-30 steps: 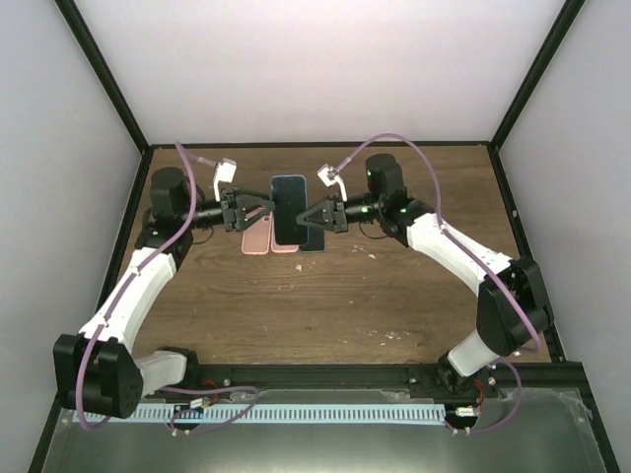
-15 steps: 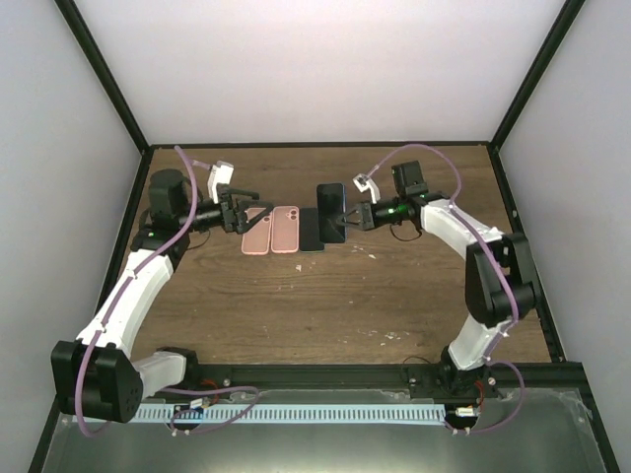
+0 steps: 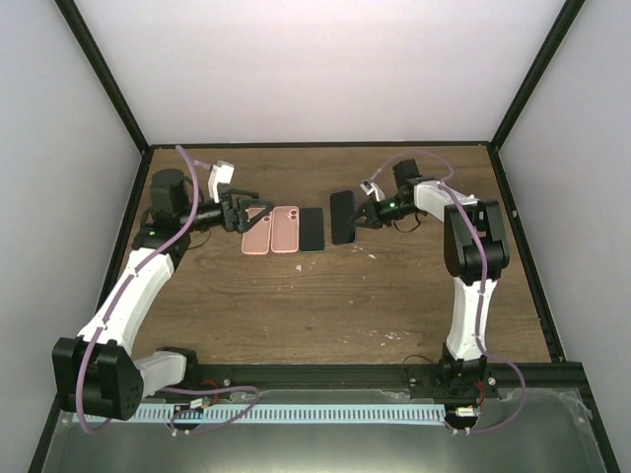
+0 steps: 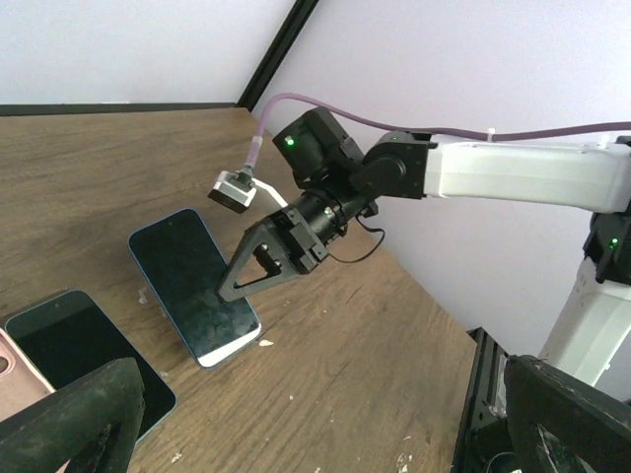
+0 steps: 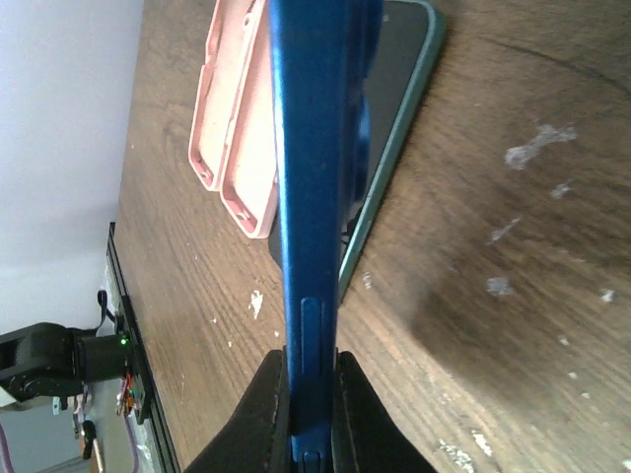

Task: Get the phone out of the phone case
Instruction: Place the phone at the center of the board.

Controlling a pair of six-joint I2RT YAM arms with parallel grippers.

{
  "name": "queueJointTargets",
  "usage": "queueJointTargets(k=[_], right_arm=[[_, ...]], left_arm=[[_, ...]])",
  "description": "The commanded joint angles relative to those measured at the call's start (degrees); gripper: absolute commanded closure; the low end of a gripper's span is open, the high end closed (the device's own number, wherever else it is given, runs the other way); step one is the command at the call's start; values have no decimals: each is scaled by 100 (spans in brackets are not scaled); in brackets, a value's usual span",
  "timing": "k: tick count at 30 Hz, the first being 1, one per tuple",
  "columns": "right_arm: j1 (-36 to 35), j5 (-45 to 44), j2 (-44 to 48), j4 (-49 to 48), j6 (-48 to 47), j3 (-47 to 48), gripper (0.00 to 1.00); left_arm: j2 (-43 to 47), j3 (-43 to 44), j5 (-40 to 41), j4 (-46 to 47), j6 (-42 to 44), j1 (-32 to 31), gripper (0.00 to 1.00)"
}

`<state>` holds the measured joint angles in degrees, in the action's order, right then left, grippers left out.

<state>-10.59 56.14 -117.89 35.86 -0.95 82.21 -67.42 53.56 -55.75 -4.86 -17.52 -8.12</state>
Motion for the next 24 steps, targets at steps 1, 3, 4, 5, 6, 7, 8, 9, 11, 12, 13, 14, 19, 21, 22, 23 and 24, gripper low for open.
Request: queueJointTargets(k=[1,3,4,5,6,7,8,9,11,12,13,14,19,21,22,23,24], right_arm=[[92,325,-313,442,-104,552,97],[92,364,-505,566,-112,696,96],[93,389,-588,624,-109,777,96],[95,425,-656,675,-117,838,95],[92,445,-717,728,-115,897,95],[94,462,-785,768,-101,961,95],[97,484,-834,799,-103,1009,94],[97,503,-881,813,-80,1048,93],[93,524,-963,845,-39,1101,92],[94,551,-997,858,-43,1123,91],[92,553,-1026,880,-34,1141,91],[92,556,-1045,896,-29,1159,90],[98,770,-1199,1041,20,1172,89],[93,918,-1255,1011,124,1115,89],[94,991,-1276,980,202,1079,89],[94,1059,-1285,917,281,1039,89],[93,1098,-1283,858,367,1008,89]], left_arm=[[-52,-13,-11,61,99,38,0],[-61,-25,-15,71,90,43,0],[-64,-29,-22,78,82,43,0],[-69,-30,-23,94,76,47,0],[-77,-39,-24,98,61,54,0],[-78,-46,-27,112,56,60,0],[-88,-54,-19,121,35,61,0],[-95,-56,-13,126,28,64,0],[-117,-57,-11,128,27,67,0],[-122,-56,-3,131,25,73,0],[-130,-56,2,133,27,76,0],[-140,-50,2,135,29,76,0],[-173,-51,19,152,-6,74,0],[-176,-38,28,161,-14,82,0],[-175,-39,29,161,-29,82,0],[-175,-39,34,168,-34,82,0],[-169,-41,37,162,-33,85,0]])
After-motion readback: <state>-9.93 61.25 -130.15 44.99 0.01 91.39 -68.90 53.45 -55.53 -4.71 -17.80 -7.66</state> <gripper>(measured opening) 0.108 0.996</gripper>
